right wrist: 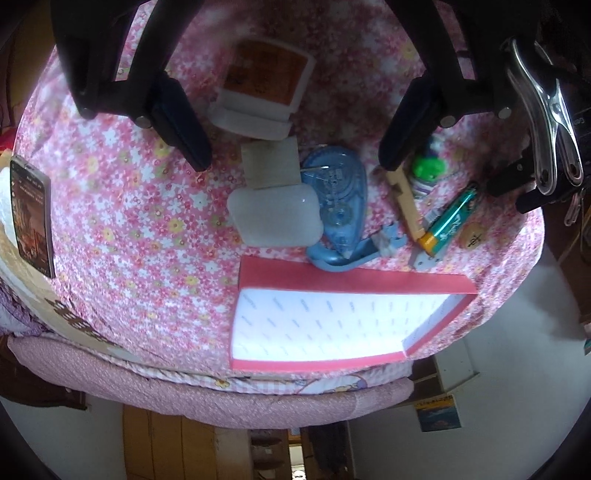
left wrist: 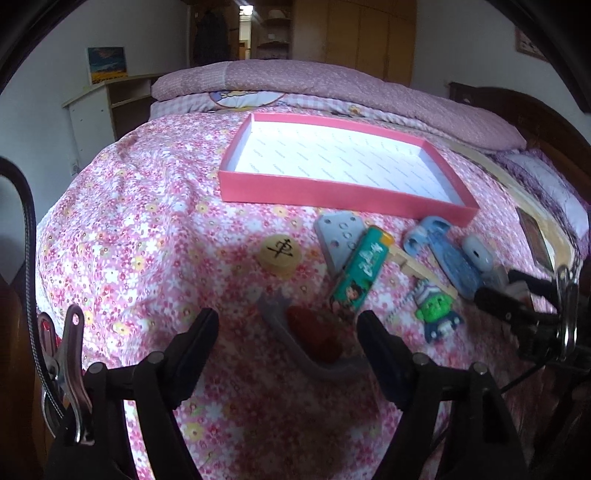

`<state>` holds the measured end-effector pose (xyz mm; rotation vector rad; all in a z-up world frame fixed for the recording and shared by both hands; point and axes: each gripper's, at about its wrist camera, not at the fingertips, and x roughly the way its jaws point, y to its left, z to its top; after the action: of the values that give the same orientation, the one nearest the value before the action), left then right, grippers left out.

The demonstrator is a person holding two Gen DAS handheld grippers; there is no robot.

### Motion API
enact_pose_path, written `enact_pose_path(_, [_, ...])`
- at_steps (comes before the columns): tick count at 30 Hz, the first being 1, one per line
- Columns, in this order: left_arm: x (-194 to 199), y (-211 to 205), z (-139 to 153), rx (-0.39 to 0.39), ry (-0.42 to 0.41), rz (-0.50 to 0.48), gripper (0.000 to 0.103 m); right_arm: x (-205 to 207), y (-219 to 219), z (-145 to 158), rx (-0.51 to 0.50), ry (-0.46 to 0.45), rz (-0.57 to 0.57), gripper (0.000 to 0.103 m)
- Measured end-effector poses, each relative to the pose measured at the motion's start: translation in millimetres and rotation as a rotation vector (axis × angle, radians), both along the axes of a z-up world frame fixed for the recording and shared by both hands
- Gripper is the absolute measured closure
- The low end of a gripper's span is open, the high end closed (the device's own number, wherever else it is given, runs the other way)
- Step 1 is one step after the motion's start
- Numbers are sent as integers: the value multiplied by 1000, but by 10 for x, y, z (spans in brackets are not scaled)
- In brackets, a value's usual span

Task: Organize rigid objects
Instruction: 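Grasp the round wooden tile with the left tool while the right tool grasps the white jar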

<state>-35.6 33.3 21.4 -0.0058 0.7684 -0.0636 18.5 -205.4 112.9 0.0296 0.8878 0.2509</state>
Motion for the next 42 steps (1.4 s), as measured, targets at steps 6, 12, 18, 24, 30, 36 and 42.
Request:
enact_pose_path(6, [-63, -4, 18, -2, -5, 4, 31, -113, 9, 62, 1, -8, 56, 10])
enact_pose_path(12, [-49, 38, 96, -36, -28, 6, 36, -158, -26, 106, 30, -5, 52, 11])
enact_pose_path(18, [175, 6, 198, -29, -61, 4, 40, -154, -9, 110, 24, -3, 48, 11])
enact_pose_path(24, [445, -13, 85, 3, -27, 4, 54, -155, -30, 128, 22, -5, 45, 12])
enact_pose_path(30, [590, 40, -27, -35, 8, 16, 64, -160, -101, 121, 21, 5, 37, 12])
enact_pose_path(36, [598, 28, -48, -21, -9, 14, 70, -163, -199, 62, 18, 30, 23, 18])
enact_pose_path(42, [573, 87, -44, -54, -11, 20, 70, -222, -264, -1, 35, 78, 17, 22])
